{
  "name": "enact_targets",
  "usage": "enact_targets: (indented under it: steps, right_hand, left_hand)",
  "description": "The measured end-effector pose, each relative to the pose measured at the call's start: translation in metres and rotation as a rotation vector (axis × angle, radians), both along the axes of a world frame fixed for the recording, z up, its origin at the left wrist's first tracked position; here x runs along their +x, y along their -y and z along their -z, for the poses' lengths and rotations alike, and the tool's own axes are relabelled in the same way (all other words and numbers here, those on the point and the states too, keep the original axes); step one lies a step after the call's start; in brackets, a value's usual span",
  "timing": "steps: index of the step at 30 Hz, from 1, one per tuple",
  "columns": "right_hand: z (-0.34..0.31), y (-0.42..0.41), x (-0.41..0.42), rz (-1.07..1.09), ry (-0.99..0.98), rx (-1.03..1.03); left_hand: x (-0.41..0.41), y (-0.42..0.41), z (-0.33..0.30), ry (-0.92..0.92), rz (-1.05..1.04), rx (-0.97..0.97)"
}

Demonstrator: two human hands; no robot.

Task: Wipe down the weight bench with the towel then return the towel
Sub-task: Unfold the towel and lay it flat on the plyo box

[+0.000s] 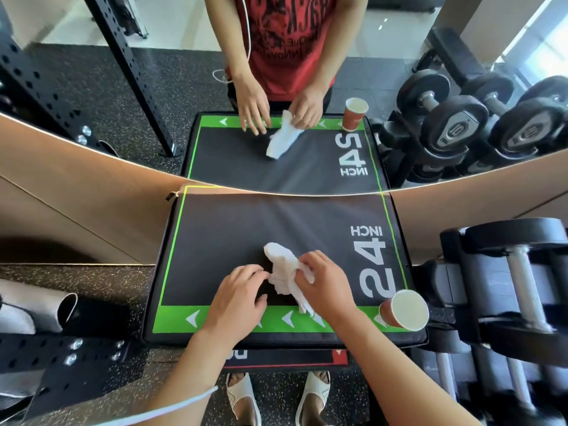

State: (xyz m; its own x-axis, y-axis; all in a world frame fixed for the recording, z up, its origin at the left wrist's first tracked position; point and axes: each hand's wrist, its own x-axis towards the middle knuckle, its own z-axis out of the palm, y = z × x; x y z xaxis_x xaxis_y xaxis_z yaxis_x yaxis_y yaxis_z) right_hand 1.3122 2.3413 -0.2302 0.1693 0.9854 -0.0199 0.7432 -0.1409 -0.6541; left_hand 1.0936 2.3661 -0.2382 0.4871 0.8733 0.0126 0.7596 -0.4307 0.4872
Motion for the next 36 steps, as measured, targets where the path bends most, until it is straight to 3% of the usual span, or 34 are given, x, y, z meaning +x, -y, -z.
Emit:
enact_targets:
  steps: [9,16,19,24,36]
  right_hand:
    - [0.004,0.009,0.067,0.270,-0.088,-0.222]
    - [0.008,0.027,0.055,0.039,0.102,0.009]
    - [0.015,0.027,0.033,-0.067,0.141,-0.054]
    - [0.023,0.016,0.023,-0.040,0.143,-0.137]
    - [-0.021,0.013,0.026,-0.068,-0.207,-0.111]
  left_hand:
    - [0.048,-0.005,0.000,-0.012,0.132,-0.031]
    - [0.064,-0.008,0.006,-0.041,0.083,-0.032]
    - [0.068,-0.008,0.008,0.014,0.039,-0.035]
    - [0.068,-0.008,0.009,0.092,0.021,-0.041]
    - [0.050,-0.006,0.001,0.233,0.032,-0.042]
